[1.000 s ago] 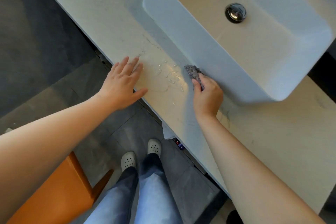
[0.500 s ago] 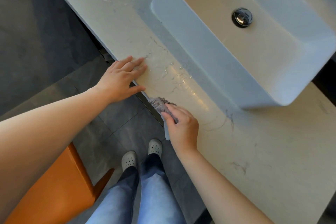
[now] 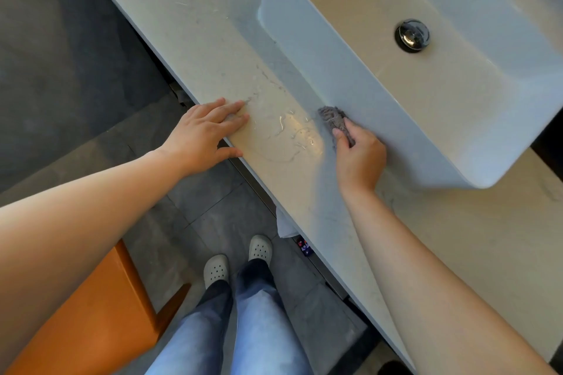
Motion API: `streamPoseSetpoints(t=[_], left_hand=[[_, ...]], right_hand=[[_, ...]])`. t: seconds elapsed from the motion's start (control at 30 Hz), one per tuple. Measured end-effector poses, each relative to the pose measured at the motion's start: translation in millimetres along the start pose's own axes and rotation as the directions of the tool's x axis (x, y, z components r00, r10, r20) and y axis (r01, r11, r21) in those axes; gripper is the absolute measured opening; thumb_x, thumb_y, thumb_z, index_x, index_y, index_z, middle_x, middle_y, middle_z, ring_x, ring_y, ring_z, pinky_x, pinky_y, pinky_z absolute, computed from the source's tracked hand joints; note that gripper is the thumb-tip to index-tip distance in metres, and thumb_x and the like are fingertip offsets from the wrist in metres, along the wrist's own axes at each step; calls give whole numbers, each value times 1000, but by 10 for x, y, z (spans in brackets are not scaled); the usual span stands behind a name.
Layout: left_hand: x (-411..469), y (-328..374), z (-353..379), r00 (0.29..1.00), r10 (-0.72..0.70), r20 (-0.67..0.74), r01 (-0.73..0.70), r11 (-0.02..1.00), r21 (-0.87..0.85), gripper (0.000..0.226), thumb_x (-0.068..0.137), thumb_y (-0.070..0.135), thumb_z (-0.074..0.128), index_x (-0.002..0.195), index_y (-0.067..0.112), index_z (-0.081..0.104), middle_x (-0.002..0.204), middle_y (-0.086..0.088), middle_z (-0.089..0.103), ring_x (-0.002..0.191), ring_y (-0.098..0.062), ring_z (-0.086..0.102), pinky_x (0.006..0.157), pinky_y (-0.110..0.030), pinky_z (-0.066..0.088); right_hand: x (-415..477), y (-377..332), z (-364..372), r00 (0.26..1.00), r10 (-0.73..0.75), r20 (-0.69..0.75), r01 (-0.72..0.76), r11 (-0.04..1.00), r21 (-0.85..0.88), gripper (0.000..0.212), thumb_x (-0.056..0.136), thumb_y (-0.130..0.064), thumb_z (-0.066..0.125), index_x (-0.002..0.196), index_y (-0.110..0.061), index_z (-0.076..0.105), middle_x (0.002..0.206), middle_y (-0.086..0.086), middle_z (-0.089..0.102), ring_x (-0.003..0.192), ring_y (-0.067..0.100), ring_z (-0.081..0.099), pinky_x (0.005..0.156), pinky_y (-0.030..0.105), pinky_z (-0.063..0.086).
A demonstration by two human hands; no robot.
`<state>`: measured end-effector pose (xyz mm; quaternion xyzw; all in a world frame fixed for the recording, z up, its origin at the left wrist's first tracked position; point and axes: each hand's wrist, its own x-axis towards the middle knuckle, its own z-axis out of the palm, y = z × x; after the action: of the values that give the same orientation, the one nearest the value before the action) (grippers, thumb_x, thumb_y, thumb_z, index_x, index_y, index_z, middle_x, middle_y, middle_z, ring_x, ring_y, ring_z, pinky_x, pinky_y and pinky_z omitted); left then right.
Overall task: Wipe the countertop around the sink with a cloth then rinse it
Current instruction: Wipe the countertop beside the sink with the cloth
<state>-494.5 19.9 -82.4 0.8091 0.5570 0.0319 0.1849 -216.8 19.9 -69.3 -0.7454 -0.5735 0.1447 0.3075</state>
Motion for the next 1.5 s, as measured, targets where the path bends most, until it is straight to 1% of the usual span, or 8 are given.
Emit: streamPoseSetpoints(t=[0.2,0.73,0.87,0.97,1.07,1.23,1.37,1.5], left_hand=[[-7,2,6,1000,-14,7,14,1000,-4,72,84,52,58,147,33,29,157,11,17,145,-21,13,117,-44,13],[-39,94,21,998,-59,-8,58,996,-64,71,86,45,59,148,29,29,157,9,14,147,-20,6,117,-34,6],[-52,92,15,996,-81,20,82,996,-21,72,87,49,56,149,28,25,159,4,8,147,-22,-2,118,-40,-1],[-95,59,7,971,-238,-3,238,971,14,74,89,59,41,151,26,17,160,-2,-4,146,-25,-12,117,-51,-6],[-126,-33,-35,963,-270,14,270,963,25,81,87,63,33,152,21,10,160,-4,-9,145,-25,-14,117,-51,-4],[-57,-150,-113,964,-264,33,263,964,31,90,85,66,37,152,17,1,158,-7,-15,145,-27,-17,117,-49,-5],[47,-276,-161,962,-265,60,264,964,29,98,82,70,35,151,15,-7,158,-6,-18,144,-25,-19,117,-46,-6],[70,-350,-145,965,-246,91,241,969,55,106,72,80,19,150,15,-13,155,-3,-24,142,-21,-25,118,-47,-6]], right_hand=[[-27,-33,202,994,-34,-106,36,999,23,28,86,-18,64,113,-9,69,107,4,72,96,23,67,85,28,49],[186,-162,409,989,-145,7,144,988,61,29,87,-21,61,111,-7,70,103,7,73,93,26,67,83,34,53],[-57,-173,374,984,-172,49,169,984,57,28,84,-16,67,110,-6,70,105,10,72,95,27,68,83,31,51],[-347,-218,347,979,-184,89,178,982,68,28,84,-16,69,111,-8,70,106,7,72,97,24,66,85,33,53],[-620,-284,331,975,-189,114,180,980,83,28,82,-14,71,109,-9,70,105,6,72,98,22,66,87,33,54],[-969,-477,295,960,-186,207,162,978,130,29,80,-14,73,108,-10,71,105,4,72,97,19,67,85,33,55],[-1078,-628,199,929,-71,364,-24,967,252,32,81,-16,73,113,-16,69,103,-9,69,95,7,66,85,30,56],[-894,-709,130,980,-16,197,-43,956,291,31,83,-17,72,114,-15,69,105,-8,70,96,8,66,86,33,55]])
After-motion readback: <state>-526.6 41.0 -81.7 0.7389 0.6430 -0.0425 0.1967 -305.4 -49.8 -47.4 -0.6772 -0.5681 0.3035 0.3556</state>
